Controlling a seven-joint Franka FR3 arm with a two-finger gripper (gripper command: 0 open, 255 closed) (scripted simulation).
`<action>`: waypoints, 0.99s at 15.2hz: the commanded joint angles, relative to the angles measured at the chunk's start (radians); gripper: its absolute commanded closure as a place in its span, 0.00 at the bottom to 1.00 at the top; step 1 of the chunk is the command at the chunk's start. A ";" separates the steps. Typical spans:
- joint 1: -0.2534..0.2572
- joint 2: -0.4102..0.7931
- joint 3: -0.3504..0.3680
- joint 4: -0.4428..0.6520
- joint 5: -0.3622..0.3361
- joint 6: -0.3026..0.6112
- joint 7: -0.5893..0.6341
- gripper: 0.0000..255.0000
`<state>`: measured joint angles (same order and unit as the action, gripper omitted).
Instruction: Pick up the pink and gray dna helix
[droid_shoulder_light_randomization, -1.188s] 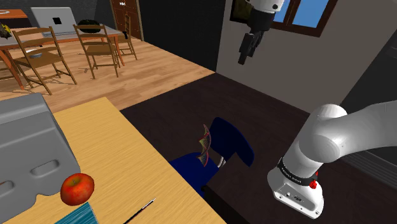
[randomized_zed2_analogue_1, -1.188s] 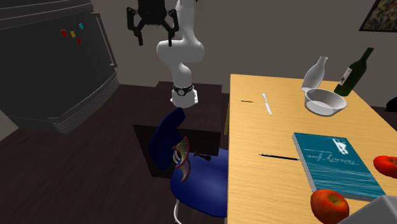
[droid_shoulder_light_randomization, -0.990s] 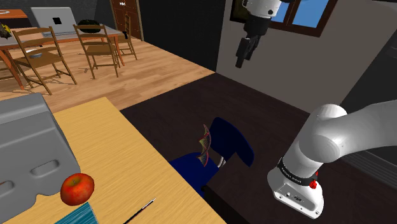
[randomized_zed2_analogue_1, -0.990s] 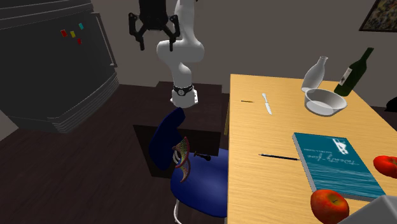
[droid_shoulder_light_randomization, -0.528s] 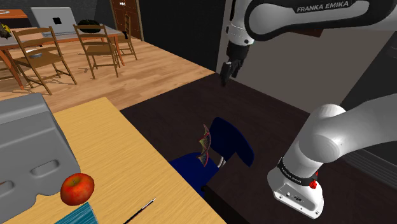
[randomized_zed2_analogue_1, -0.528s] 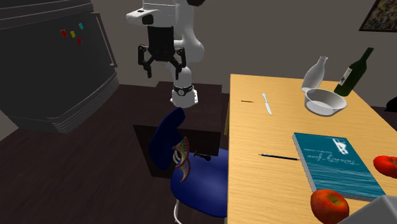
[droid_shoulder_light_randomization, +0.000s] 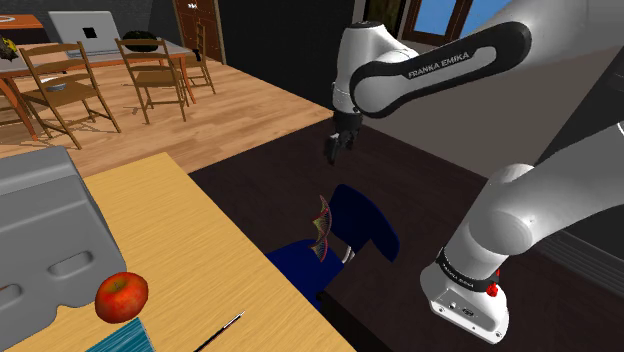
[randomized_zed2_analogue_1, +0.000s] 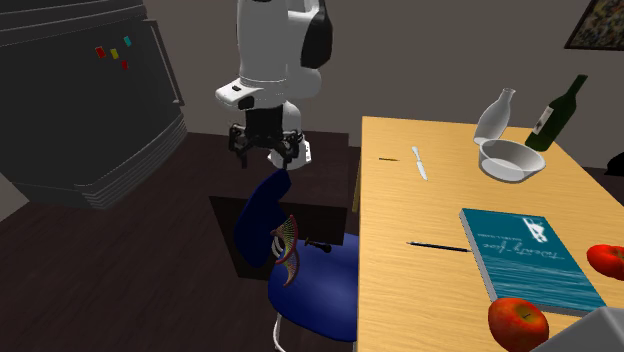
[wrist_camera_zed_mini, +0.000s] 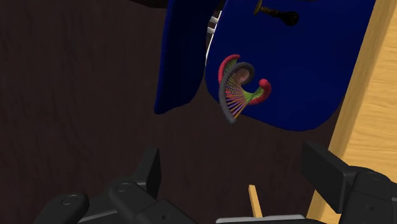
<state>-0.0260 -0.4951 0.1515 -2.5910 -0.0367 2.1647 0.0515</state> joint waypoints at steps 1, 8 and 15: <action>-0.006 0.047 0.018 -0.020 -0.010 0.061 0.033 0.00; -0.052 0.319 0.086 -0.010 -0.115 0.282 0.191 0.00; -0.076 0.501 0.101 0.018 -0.245 0.404 0.325 0.00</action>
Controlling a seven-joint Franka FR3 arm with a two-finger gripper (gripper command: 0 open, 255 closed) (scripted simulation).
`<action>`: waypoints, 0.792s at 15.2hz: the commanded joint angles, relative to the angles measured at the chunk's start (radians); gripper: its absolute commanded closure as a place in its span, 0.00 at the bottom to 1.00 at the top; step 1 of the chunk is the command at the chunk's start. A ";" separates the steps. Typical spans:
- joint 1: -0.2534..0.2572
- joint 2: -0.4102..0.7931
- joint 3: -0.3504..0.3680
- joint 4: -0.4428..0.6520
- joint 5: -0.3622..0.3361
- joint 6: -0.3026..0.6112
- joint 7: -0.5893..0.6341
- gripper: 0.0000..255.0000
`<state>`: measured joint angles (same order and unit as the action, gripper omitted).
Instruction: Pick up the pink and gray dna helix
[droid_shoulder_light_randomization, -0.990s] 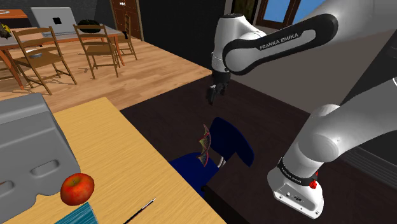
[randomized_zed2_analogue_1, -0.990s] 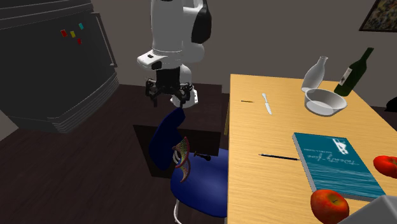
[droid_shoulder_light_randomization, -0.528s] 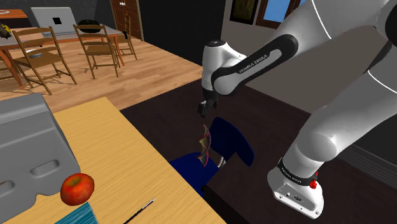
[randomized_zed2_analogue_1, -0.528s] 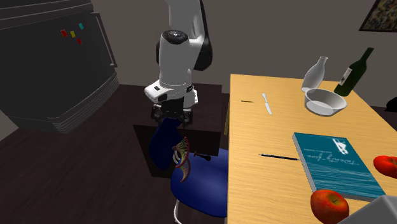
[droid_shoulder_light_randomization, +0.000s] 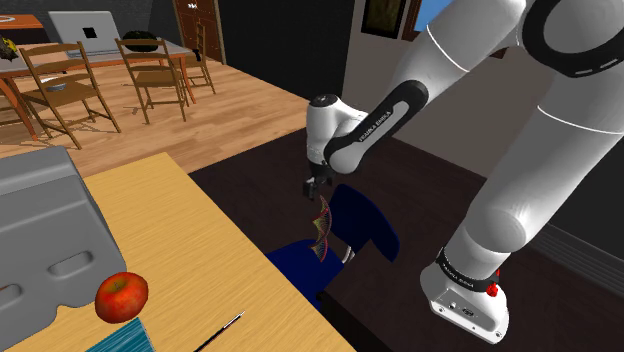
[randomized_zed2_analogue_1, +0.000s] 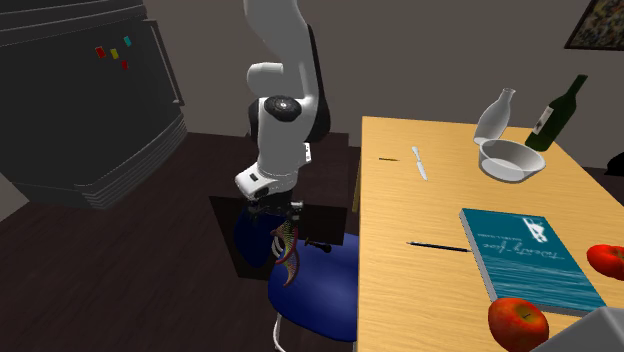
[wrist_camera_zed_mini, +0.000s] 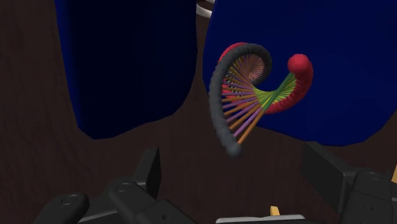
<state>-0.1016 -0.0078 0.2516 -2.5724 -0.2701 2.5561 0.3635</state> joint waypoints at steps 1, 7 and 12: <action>-0.001 0.028 -0.001 -0.002 -0.025 0.026 0.024 0.00; -0.002 0.082 -0.009 -0.001 -0.078 0.074 0.067 1.00; -0.002 0.084 -0.009 0.000 -0.079 0.075 0.068 1.00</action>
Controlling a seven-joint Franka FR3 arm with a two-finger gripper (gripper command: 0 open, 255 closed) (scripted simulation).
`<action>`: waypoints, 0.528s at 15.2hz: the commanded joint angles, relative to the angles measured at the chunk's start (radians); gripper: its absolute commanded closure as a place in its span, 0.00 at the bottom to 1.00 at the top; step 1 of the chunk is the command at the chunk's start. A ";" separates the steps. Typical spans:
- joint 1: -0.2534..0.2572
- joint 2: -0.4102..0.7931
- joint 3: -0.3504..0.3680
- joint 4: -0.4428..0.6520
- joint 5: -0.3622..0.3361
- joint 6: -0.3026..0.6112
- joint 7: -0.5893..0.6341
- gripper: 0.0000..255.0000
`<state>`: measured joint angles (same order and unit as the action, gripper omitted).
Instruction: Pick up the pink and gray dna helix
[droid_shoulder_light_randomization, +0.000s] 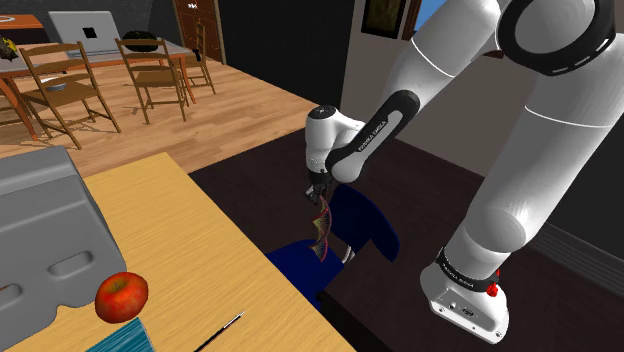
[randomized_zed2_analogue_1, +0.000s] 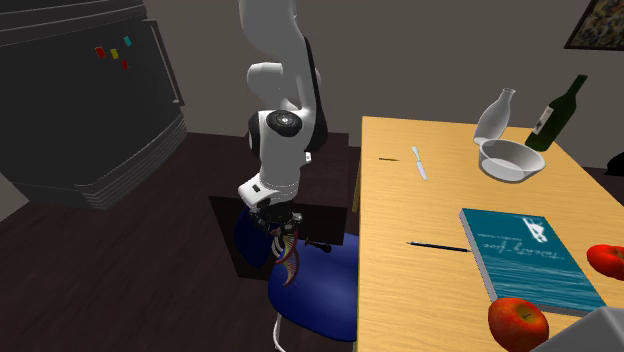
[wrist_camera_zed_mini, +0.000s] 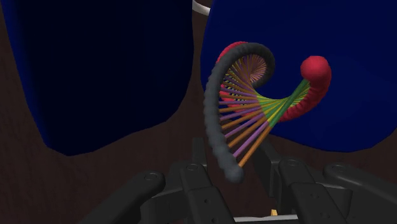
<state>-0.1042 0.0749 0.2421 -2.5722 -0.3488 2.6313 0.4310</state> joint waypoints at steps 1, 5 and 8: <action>0.000 0.001 0.000 -0.001 0.000 0.000 0.000 1.00; 0.000 -0.017 0.004 -0.002 0.018 -0.015 -0.014 1.00; 0.001 -0.061 0.011 -0.002 0.059 -0.055 -0.048 1.00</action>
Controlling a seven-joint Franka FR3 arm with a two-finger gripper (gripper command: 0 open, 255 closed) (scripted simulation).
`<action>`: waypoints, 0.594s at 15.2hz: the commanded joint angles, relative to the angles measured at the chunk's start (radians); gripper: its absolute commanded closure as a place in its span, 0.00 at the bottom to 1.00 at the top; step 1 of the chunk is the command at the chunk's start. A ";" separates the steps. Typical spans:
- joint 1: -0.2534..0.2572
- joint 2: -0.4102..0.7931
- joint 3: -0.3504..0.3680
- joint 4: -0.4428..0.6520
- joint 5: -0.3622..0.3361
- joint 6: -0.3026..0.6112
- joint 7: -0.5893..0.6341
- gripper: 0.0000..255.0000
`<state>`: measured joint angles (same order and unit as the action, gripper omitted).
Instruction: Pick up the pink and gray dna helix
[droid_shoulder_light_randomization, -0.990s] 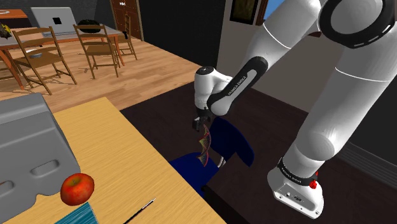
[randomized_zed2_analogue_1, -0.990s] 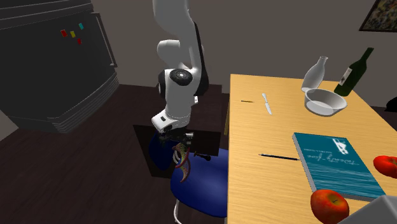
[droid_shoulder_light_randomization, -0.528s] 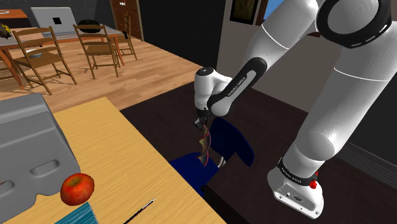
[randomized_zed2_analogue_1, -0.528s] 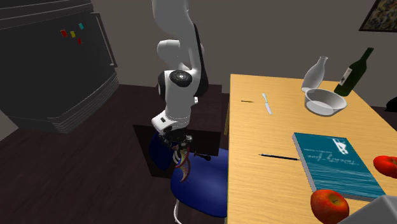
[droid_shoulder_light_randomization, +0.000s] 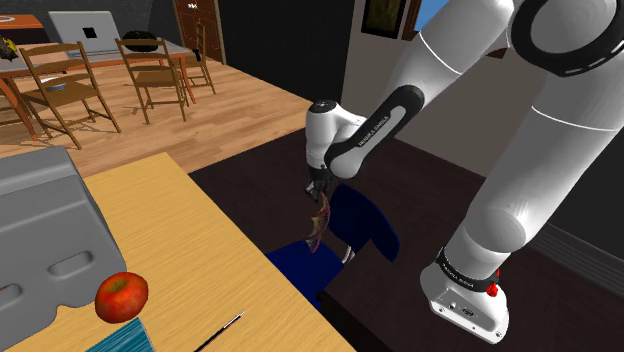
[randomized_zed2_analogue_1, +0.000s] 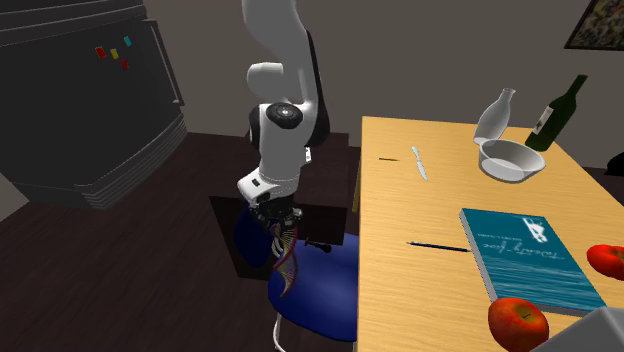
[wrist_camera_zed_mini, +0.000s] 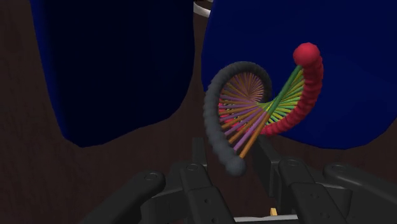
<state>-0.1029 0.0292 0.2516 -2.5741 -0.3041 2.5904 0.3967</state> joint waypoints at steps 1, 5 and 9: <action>0.000 -0.029 0.003 0.001 0.027 -0.027 -0.025 1.00; 0.005 -0.084 0.005 0.008 0.073 -0.082 -0.063 1.00; 0.011 -0.134 0.004 0.019 0.109 -0.139 -0.096 1.00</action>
<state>-0.0928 -0.0935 0.2557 -2.5563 -0.2023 2.4626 0.3073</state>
